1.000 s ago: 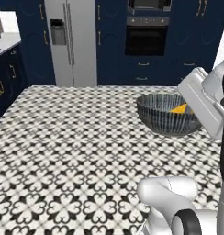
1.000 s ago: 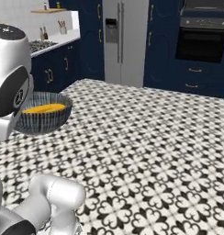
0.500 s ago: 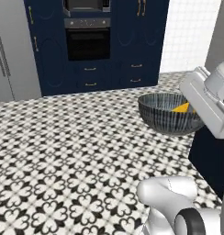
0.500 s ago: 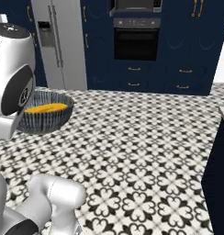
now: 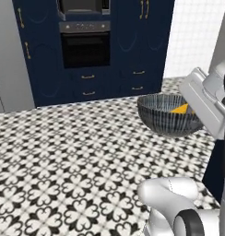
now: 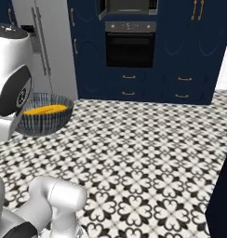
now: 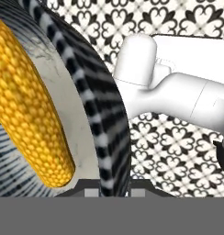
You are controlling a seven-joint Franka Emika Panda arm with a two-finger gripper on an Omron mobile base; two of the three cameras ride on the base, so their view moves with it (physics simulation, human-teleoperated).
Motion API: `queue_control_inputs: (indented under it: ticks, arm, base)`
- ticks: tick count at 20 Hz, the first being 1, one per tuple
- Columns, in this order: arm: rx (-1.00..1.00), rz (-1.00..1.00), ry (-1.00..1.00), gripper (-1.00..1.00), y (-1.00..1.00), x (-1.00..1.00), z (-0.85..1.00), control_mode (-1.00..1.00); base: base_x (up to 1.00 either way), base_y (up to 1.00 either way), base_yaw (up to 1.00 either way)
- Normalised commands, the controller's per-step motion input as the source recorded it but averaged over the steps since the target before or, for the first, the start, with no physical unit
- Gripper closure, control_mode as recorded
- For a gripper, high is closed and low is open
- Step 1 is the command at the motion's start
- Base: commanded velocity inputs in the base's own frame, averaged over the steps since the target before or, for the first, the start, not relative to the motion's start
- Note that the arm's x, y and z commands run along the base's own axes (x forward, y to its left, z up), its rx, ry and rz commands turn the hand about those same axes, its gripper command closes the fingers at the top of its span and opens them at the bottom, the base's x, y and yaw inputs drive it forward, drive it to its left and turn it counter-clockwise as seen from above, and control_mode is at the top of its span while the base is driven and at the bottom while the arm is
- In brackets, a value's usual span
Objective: Pick the corn from the sink and place it in the bowl. Then pick the bowl and place it in the microwave. Then close the microwave door and press the start button.
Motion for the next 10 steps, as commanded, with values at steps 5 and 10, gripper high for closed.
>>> queue_control_inputs:
  ticks: [5, 10]
  arm:
    - [0.0, 0.0, 0.0, 1.0, 0.0, 0.0, 0.0, 1.0]
    - [0.0, 0.0, 0.0, 1.0, 0.0, 0.0, 0.0, 1.0]
  base:
    - [1.0, -0.39, -0.02]
    - [1.0, -0.57, 0.0]
